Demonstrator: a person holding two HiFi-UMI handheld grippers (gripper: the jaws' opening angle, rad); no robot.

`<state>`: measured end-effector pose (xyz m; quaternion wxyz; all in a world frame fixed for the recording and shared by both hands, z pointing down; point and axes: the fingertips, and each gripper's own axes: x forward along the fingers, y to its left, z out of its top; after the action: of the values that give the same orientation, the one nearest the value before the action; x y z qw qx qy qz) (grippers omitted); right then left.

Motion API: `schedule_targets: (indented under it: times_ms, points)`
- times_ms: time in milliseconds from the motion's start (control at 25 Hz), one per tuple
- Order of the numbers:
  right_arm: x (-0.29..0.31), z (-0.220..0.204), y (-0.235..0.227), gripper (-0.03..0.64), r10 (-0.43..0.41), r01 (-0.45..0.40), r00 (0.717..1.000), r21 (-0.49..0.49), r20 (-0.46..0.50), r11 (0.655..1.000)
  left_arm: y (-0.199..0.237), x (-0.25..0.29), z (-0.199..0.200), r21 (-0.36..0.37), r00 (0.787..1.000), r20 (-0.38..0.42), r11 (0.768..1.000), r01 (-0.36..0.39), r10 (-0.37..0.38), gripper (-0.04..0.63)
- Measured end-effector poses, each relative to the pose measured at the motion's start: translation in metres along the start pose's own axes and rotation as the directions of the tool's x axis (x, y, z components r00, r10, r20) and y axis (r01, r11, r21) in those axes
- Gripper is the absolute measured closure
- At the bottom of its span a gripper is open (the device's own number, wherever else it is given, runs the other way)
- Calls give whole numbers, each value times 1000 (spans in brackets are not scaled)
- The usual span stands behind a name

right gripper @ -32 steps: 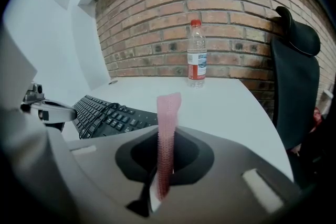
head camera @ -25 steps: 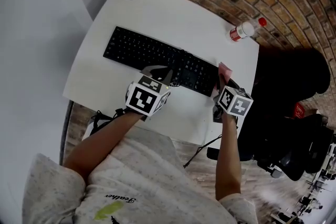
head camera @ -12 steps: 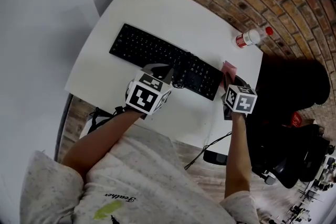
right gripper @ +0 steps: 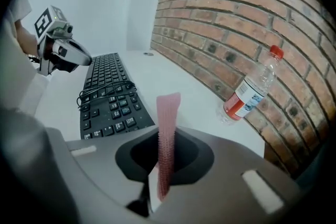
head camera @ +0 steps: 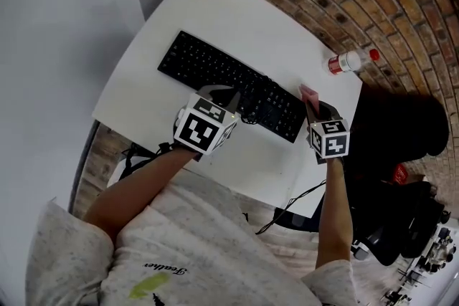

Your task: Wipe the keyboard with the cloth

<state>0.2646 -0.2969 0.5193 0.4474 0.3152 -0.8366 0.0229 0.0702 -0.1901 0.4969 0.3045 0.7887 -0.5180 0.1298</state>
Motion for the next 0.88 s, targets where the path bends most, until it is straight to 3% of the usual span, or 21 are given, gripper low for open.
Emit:
schedule_targets:
  times_ms: [600, 880]
  points:
    - [18, 29, 29, 592, 125, -126, 992, -35, -14, 991, 19, -14, 2, -32, 999, 24, 999, -26, 27, 606]
    - [22, 49, 39, 592, 191, -191, 981, 10, 13, 981, 27, -24, 3, -39, 999, 37, 999, -38, 39, 606]
